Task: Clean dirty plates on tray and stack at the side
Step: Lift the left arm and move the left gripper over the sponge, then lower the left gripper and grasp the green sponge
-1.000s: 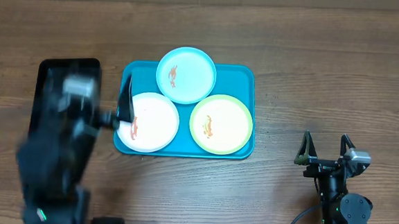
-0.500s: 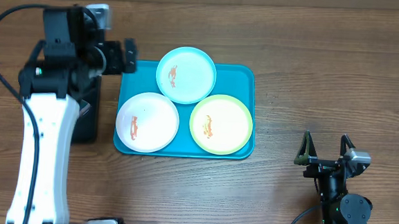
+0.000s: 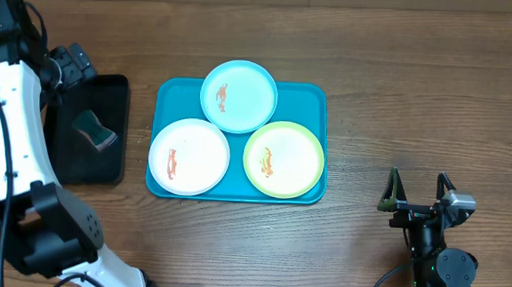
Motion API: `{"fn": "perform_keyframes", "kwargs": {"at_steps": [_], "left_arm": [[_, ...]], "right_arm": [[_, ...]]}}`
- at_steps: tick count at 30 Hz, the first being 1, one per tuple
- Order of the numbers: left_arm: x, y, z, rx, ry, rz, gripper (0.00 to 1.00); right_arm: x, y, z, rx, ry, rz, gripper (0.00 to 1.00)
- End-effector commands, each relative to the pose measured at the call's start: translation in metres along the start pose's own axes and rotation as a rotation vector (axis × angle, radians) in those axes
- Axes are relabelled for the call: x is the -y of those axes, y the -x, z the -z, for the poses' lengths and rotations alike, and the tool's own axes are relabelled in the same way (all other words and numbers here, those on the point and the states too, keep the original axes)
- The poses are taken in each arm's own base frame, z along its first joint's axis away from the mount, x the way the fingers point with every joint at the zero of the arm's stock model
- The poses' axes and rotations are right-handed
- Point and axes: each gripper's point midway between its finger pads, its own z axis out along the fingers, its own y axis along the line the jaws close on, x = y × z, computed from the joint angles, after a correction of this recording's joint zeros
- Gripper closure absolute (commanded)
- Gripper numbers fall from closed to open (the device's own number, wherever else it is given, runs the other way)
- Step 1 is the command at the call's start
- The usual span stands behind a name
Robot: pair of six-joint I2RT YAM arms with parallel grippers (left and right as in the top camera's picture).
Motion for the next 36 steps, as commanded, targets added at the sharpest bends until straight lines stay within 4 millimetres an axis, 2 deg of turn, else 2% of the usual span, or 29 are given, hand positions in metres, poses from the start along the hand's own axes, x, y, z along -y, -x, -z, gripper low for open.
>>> {"fn": "perform_keyframes", "kwargs": {"at_steps": [1, 3, 5, 7, 11, 15, 21, 25, 29, 33, 36], "left_arm": [[0.004, 0.001, -0.023, -0.036, 0.004, 0.033, 0.0], [0.001, -0.003, -0.039, -0.065, 0.027, 0.096, 0.0], [-0.01, -0.007, -0.057, -0.095, 0.09, 0.201, 0.0], [-0.017, -0.019, -0.075, -0.153, 0.132, 0.284, 0.0], [-0.025, -0.048, -0.102, -0.289, 0.189, 0.301, 0.01], [-0.032, -0.071, -0.122, -0.389, 0.238, 0.295, 0.02], [-0.037, -0.081, -0.144, -0.431, 0.267, 0.283, 0.02], [-0.038, -0.087, -0.154, -0.454, 0.279, 0.281, 0.09], [-0.04, -0.094, -0.163, -0.486, 0.282, 0.245, 0.11], [-0.041, -0.098, -0.165, -0.504, 0.274, 0.204, 0.17], [-0.041, -0.098, -0.165, -0.507, 0.271, 0.192, 0.27]], "right_arm": [[0.002, -0.001, 0.0, 0.008, -0.01, 0.007, 0.0], [0.002, -0.001, 0.0, 0.008, -0.01, 0.007, 0.0], [0.002, -0.001, 0.0, 0.008, -0.01, 0.007, 0.0], [0.002, -0.001, 0.0, 0.008, -0.01, 0.007, 0.0], [0.002, -0.001, 0.0, 0.008, -0.01, 0.007, 0.0], [0.002, -0.001, 0.0, 0.008, -0.01, 0.007, 0.0], [0.002, -0.001, 0.0, 0.008, -0.01, 0.007, 0.0], [0.002, -0.001, 0.0, 0.008, -0.01, 0.007, 0.0], [0.002, -0.001, 0.0, 0.008, -0.01, 0.007, 0.0], [0.002, -0.001, 0.0, 0.008, -0.01, 0.007, 0.0], [0.002, -0.001, 0.0, 0.008, -0.01, 0.007, 0.0]]}}
